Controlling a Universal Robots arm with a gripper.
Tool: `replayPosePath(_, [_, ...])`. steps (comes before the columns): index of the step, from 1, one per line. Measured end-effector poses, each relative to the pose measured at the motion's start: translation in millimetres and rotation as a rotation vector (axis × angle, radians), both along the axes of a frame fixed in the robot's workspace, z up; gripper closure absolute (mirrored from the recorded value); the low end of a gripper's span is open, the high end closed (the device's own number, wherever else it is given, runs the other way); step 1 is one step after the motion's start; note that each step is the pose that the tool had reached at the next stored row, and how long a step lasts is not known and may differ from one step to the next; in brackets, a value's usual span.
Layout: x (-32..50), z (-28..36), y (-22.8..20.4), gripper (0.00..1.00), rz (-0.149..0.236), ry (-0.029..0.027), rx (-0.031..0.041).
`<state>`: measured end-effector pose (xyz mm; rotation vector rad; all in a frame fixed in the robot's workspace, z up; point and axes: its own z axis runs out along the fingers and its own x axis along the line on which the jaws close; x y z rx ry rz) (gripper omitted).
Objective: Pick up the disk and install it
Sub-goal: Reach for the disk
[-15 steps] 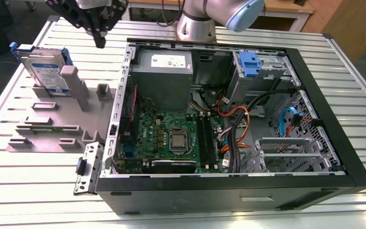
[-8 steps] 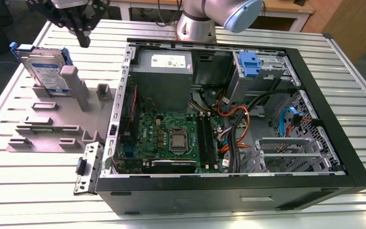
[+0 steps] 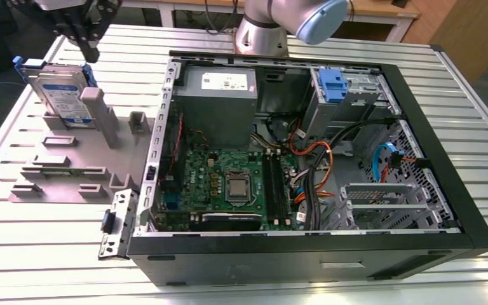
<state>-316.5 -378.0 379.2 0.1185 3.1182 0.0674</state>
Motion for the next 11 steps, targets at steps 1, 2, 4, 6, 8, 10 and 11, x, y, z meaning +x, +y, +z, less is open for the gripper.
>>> replayPosePath(1, [-4.5,-0.2,0.0,0.89,0.0,-0.0001,0.0001])
replayPosePath(2, [-8.9,-0.3,0.0,0.89,0.0,0.0002,-0.0001])
replayPosePath(4, [-17.9,-1.2,0.0,0.89,0.0,0.0,0.0])
replayPosePath(6, [-26.0,-2.2,0.1,0.89,0.001,0.0001,-0.0001])
replayPosePath(8, [-32.3,-3.4,0.1,0.89,0.002,0.0002,0.0])
replayPosePath(10, [-37.0,-4.9,0.7,0.89,0.002,0.0007,0.0])
replayPosePath(11, [-39.0,-5.6,1.1,0.89,0.002,0.001,0.0])
